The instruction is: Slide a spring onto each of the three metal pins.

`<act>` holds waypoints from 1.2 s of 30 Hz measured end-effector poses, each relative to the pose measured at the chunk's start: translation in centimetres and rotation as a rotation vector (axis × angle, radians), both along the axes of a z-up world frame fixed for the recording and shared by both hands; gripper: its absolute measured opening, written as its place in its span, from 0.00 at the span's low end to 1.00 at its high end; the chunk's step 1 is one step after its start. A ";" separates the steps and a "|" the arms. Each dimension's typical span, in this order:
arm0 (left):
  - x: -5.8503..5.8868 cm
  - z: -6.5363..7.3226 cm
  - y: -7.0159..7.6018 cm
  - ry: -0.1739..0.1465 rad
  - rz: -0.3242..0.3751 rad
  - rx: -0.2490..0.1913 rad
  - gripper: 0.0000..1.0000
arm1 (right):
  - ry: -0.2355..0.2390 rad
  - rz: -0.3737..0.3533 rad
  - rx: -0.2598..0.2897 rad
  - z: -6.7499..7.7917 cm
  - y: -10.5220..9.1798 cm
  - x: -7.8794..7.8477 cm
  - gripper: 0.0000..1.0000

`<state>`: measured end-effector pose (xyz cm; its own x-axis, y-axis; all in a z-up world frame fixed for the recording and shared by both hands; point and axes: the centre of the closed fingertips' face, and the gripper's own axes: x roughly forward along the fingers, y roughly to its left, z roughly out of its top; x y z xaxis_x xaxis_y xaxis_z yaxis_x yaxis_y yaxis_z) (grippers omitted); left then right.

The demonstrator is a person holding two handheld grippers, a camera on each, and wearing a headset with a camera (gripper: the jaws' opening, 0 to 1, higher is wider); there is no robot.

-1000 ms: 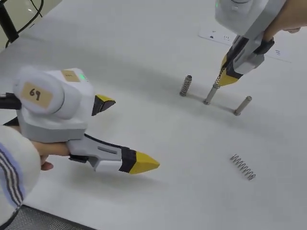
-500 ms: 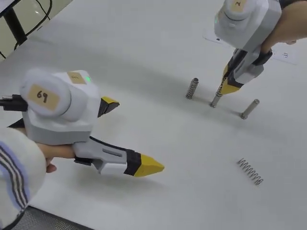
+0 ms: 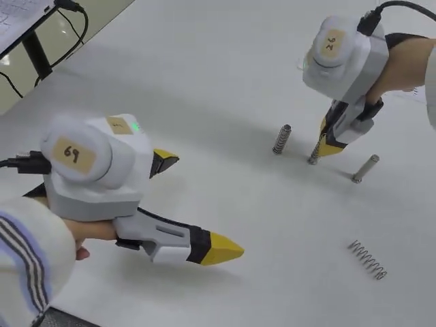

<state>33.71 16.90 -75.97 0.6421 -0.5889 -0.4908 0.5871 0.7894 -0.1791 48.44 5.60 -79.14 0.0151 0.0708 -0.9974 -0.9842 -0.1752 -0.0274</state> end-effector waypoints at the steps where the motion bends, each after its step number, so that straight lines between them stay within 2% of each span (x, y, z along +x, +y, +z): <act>1: 0.0 0.0 0.0 0.001 -0.002 0.000 0.98 | 0.000 0.000 -0.002 -0.1 0.0 0.0 0.08; 4: -0.1 -0.3 -0.1 0.007 -0.011 0.015 0.98 | -0.006 0.025 -0.011 -0.4 0.0 0.1 0.08; 8: -0.3 -0.2 -0.5 0.007 -0.019 0.010 0.98 | -0.013 0.033 -0.026 -1.4 -0.2 0.6 0.09; 10: -0.3 -0.1 -0.7 0.009 -0.014 -0.010 0.98 | -0.012 0.022 -0.014 -1.4 0.0 0.5 0.09; 13: -0.3 -0.1 -0.8 0.009 -0.021 -0.007 0.98 | -0.008 0.002 -0.009 -1.4 -0.1 0.4 0.09; 20: -0.2 0.0 -1.0 0.009 -0.017 -0.023 0.97 | -0.026 0.021 -0.014 -2.0 -0.4 0.3 0.09; 24: -0.3 -0.1 -0.9 0.012 -0.020 -0.018 0.97 | -0.028 0.031 -0.029 -2.4 -0.8 -0.1 0.11; 28: -0.4 -0.2 -1.0 0.019 -0.027 -0.011 0.97 | -0.010 0.028 -0.022 -2.5 -0.6 -0.5 0.11; 32: -0.3 -0.1 -1.5 0.004 -0.043 0.006 0.96 | -0.009 0.027 -0.031 -2.4 -0.6 -0.5 0.12; 36: -0.2 0.1 -1.8 0.000 -0.047 0.001 0.96 | -0.019 0.033 -0.034 -2.4 -0.6 -0.3 0.14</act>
